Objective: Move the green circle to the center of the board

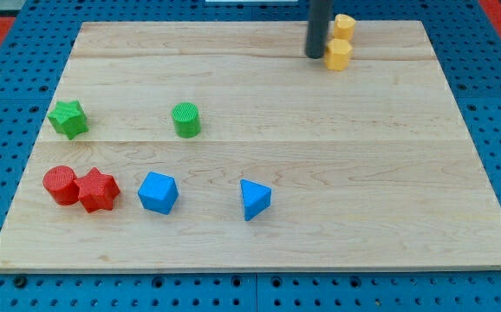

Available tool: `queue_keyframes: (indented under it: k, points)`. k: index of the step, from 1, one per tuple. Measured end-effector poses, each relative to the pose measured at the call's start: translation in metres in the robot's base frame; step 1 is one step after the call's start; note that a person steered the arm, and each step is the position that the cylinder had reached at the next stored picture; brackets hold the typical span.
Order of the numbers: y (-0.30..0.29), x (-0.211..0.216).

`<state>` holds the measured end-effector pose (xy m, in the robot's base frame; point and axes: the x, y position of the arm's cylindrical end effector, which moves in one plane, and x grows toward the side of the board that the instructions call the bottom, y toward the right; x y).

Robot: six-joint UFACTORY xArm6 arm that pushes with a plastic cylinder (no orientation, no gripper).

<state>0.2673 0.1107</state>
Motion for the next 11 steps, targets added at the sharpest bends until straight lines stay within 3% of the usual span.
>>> queue_keyframes:
  k: [1, 2, 3, 4, 5, 7, 8, 9, 11]
  points:
    - [-0.050, 0.030]
    - [-0.063, 0.114]
    - [-0.113, 0.172]
    - [-0.205, 0.193]
    - [-0.247, 0.168]
    - [-0.161, 0.151]
    - [-0.232, 0.136]
    - [-0.250, 0.116]
    - [-0.214, 0.116]
